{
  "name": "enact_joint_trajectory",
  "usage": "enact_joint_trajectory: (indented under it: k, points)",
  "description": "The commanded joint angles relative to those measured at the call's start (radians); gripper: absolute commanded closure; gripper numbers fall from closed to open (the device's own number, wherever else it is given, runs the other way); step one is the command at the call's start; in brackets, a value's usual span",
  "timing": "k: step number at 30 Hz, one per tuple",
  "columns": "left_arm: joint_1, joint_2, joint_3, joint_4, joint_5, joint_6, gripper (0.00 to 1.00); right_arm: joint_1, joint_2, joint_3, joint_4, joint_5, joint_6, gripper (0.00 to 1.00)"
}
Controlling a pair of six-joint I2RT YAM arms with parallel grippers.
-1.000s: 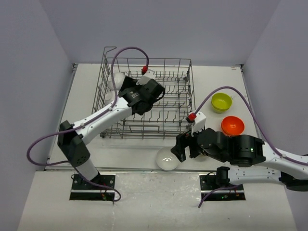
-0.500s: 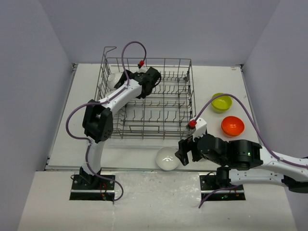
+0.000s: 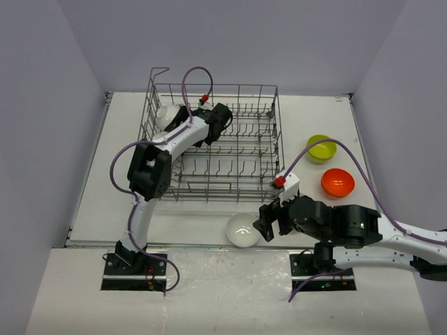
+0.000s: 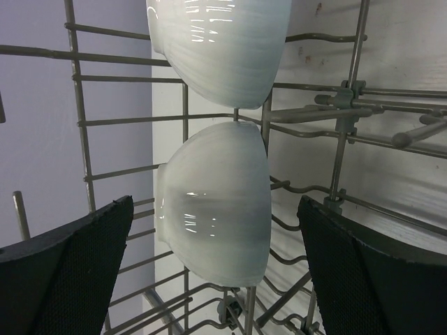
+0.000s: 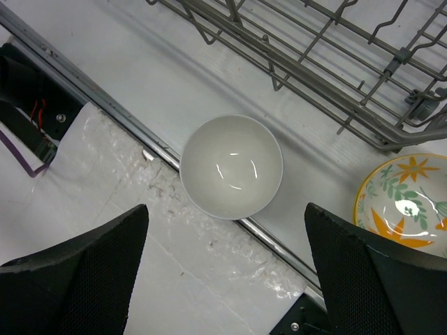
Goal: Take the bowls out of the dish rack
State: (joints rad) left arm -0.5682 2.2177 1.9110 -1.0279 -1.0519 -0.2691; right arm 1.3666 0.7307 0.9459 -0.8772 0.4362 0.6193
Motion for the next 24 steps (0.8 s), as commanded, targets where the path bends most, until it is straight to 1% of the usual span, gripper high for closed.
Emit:
enact_joint_trajectory:
  k: [1,7,12,17,24]
  points:
    - [0.016,0.02,0.006,0.009,-0.042,0.013,0.0,-0.003,0.004,0.005,0.047,0.013,-0.032,0.07]
    - [0.022,0.002,-0.006,-0.003,-0.057,-0.001,0.0,-0.006,0.03,-0.001,0.066,0.006,-0.046,0.06]
    - [0.024,-0.026,-0.027,-0.047,-0.077,-0.055,0.0,-0.015,0.042,0.001,0.081,-0.004,-0.062,0.06]
    - [0.024,-0.056,-0.053,-0.054,-0.086,-0.059,0.0,-0.029,0.049,-0.007,0.099,-0.02,-0.079,0.05]
    - [0.022,-0.066,-0.038,-0.084,-0.128,-0.061,0.0,-0.049,0.055,-0.012,0.122,-0.047,-0.102,0.05]
